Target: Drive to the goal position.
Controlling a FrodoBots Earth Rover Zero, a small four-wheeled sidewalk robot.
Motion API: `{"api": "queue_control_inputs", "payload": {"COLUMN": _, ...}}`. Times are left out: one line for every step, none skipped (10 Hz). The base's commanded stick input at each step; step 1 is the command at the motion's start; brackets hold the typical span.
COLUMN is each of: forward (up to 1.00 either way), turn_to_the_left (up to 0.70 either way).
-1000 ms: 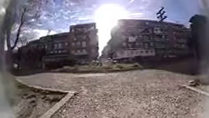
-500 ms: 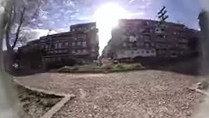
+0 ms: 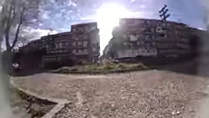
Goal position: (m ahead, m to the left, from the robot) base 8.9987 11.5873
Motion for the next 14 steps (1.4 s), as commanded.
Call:
{"api": "queue_control_inputs", "payload": {"forward": 0.70, "turn_to_the_left": 0.00}}
{"api": "queue_control_inputs", "payload": {"forward": 0.70, "turn_to_the_left": 0.00}}
{"api": "queue_control_inputs", "payload": {"forward": 0.70, "turn_to_the_left": 0.00}}
{"api": "queue_control_inputs", "payload": {"forward": 0.70, "turn_to_the_left": 0.00}}
{"api": "queue_control_inputs", "payload": {"forward": 0.70, "turn_to_the_left": 0.00}}
{"api": "queue_control_inputs", "payload": {"forward": 0.70, "turn_to_the_left": 0.24}}
{"api": "queue_control_inputs", "payload": {"forward": 0.70, "turn_to_the_left": 0.35}}
{"api": "queue_control_inputs", "payload": {"forward": 0.70, "turn_to_the_left": 0.35}}
{"api": "queue_control_inputs", "payload": {"forward": 0.70, "turn_to_the_left": 0.35}}
{"api": "queue_control_inputs", "payload": {"forward": 0.70, "turn_to_the_left": 0.35}}
{"api": "queue_control_inputs", "payload": {"forward": 0.70, "turn_to_the_left": 0.35}}
{"api": "queue_control_inputs", "payload": {"forward": 0.70, "turn_to_the_left": 0.35}}
{"api": "queue_control_inputs", "payload": {"forward": 0.70, "turn_to_the_left": 0.35}}
{"api": "queue_control_inputs", "payload": {"forward": 0.70, "turn_to_the_left": 0.35}}
